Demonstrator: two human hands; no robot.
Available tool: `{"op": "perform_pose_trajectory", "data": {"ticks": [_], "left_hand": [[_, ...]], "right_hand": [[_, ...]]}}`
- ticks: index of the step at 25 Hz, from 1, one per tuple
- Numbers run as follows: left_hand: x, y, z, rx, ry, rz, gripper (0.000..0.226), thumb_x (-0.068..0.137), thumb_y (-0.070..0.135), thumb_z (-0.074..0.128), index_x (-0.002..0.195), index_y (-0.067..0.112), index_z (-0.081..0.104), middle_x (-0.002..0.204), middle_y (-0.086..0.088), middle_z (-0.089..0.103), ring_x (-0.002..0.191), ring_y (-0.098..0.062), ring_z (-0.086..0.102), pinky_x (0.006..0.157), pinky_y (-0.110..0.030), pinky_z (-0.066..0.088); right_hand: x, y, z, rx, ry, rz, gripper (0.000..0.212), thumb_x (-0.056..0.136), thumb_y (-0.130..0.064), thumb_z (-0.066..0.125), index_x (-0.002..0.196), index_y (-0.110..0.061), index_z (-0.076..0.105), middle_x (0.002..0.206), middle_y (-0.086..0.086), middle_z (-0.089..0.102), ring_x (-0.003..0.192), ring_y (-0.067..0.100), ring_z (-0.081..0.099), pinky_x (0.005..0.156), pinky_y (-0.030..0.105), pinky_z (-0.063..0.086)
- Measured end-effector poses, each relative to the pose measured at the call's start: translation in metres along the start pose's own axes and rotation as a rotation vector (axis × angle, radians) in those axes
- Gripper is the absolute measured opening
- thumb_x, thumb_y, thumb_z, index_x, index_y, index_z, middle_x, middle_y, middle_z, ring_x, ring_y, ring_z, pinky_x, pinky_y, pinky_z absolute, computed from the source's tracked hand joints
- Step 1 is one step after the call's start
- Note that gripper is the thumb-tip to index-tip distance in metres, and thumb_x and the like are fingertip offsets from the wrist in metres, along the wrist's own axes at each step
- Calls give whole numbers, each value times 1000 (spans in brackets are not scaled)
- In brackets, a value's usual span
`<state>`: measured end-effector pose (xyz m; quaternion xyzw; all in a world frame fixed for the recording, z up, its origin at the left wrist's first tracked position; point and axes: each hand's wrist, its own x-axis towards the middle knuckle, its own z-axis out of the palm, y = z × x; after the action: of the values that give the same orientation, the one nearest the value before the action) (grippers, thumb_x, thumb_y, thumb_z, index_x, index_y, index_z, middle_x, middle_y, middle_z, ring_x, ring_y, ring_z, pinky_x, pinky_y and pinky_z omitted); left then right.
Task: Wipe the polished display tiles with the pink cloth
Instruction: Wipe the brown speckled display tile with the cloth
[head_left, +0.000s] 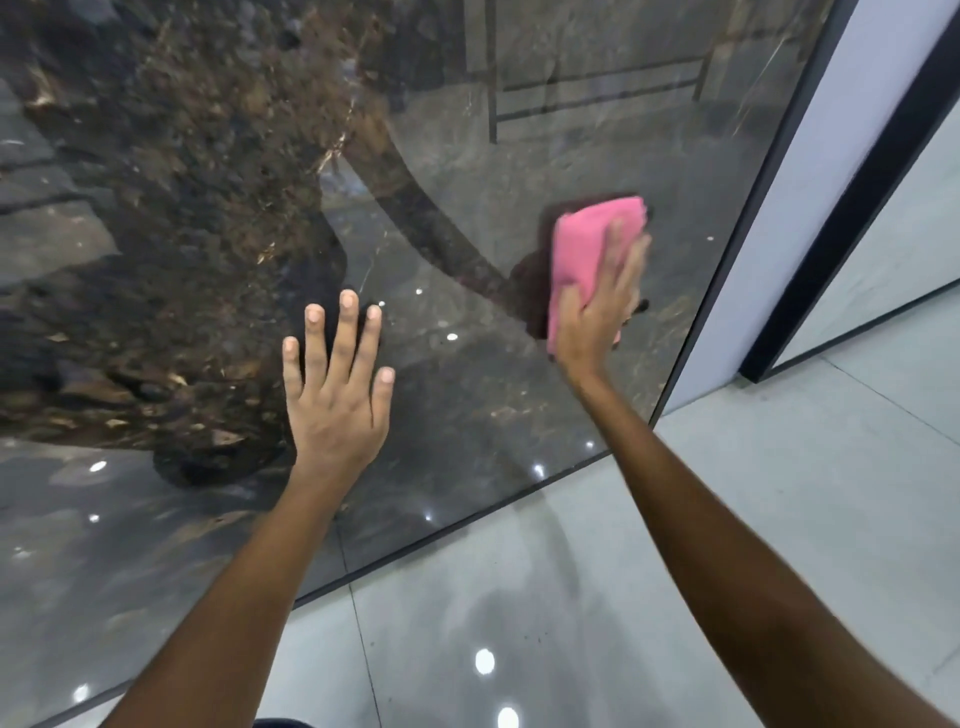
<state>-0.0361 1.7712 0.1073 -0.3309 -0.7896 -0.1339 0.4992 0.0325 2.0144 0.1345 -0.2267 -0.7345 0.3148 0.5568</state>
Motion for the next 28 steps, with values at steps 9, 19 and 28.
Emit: {"op": "perform_pose_trajectory", "data": {"ticks": [9, 19, 28], "left_hand": [[-12, 25, 12, -150, -16, -131, 53, 103, 37, 24, 154, 25, 16, 162, 14, -12, 149, -17, -14, 118, -45, -12], [-29, 39, 65, 127, 88, -45, 62, 102, 41, 25, 156, 24, 2, 163, -7, -12, 148, -36, -15, 105, -67, 8], [-28, 38, 64, 176, 87, -36, 61, 102, 40, 22, 156, 24, -1, 163, -6, -15, 148, -34, -16, 109, -66, 4]], "right_hand": [[-131, 122, 11, -616, -681, -1211, 92, 80, -31, 66, 151, -36, 10, 156, 1, 18, 148, 26, -2, 116, 50, 15], [34, 213, -30, 226, 79, 863, 70, 78, -38, 41, 142, -11, 35, 134, 10, 51, 120, 23, 52, 105, 43, 43], [12, 153, -6, 162, 160, 520, 74, 79, -11, 48, 150, -11, 25, 149, 5, 35, 134, 20, 38, 111, 32, 33]]}}
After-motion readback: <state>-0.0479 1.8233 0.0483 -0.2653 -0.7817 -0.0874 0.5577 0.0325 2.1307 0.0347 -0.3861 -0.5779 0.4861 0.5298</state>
